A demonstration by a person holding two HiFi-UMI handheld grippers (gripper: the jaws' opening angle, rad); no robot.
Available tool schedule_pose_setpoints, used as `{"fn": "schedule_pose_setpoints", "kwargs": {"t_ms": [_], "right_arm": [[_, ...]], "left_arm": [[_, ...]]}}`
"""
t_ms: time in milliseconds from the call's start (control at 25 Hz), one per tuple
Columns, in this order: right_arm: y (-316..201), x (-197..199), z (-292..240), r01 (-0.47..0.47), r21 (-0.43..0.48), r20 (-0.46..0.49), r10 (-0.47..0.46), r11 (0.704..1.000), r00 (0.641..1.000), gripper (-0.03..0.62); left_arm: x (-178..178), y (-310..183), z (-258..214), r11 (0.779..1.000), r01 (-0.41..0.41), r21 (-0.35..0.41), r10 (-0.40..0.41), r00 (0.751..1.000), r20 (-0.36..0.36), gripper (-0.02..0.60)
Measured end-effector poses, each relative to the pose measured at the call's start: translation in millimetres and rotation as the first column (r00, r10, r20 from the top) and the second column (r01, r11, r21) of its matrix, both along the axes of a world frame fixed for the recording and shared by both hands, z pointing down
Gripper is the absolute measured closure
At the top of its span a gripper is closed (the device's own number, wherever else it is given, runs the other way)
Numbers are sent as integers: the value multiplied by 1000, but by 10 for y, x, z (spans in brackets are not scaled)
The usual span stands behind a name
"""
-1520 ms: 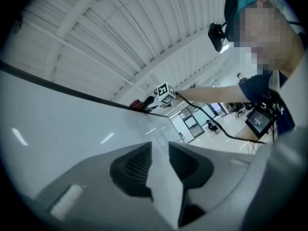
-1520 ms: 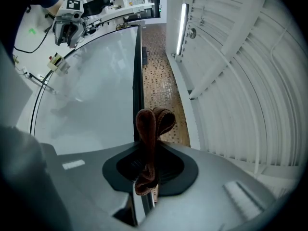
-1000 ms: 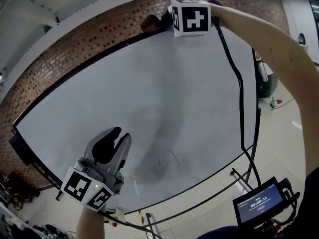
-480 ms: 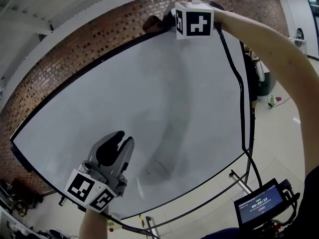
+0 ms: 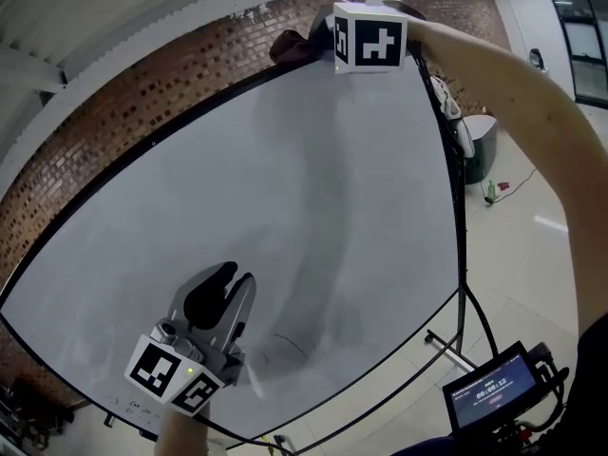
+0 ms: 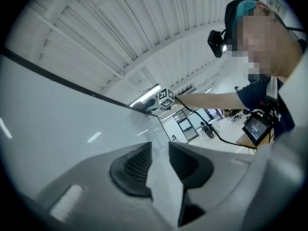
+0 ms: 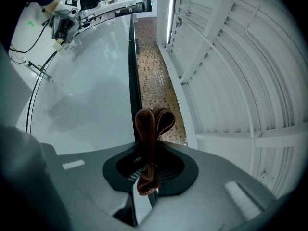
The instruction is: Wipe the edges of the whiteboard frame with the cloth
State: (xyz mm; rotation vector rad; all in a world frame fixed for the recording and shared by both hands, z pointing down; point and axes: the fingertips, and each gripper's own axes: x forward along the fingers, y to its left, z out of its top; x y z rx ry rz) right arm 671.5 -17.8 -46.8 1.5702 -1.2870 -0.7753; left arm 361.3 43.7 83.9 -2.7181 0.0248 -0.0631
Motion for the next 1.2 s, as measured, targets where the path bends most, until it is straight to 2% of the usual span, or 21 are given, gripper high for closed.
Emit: {"fn": "schedule_pose_setpoints", "kwargs": {"t_ms": [160, 480, 680, 960, 1040, 1120, 1200], "right_arm": [[71, 65, 15, -15, -10, 4, 15, 1000, 1000, 540], [130, 125, 118, -34, -40, 3, 34, 999, 999, 540], [171, 168, 90, -43, -32, 7, 43, 999, 999, 540], [179, 216, 59, -43, -10, 26, 43, 999, 999, 540], [179, 268, 59, -40, 14, 73, 39, 999, 997, 540], [166, 312, 37, -14, 64, 173, 2, 998, 985, 540], [166, 349, 2, 35, 136, 318, -77, 990, 945, 540]], "left_arm": [[31, 11, 31, 1000, -3, 9, 2, 1000, 27, 469], [54, 128, -83, 998, -29, 54, 29, 1000, 8, 469], [68, 255, -136, 995, -55, 80, 53, 998, 20, 469], [38, 249, -211, 995, -39, 87, 37, 999, 24, 469], [44, 222, -210, 996, -33, 78, 31, 999, 33, 469], [44, 196, -210, 997, -26, 68, 24, 999, 37, 469], [60, 185, -225, 998, -26, 59, 23, 999, 42, 469]]}}
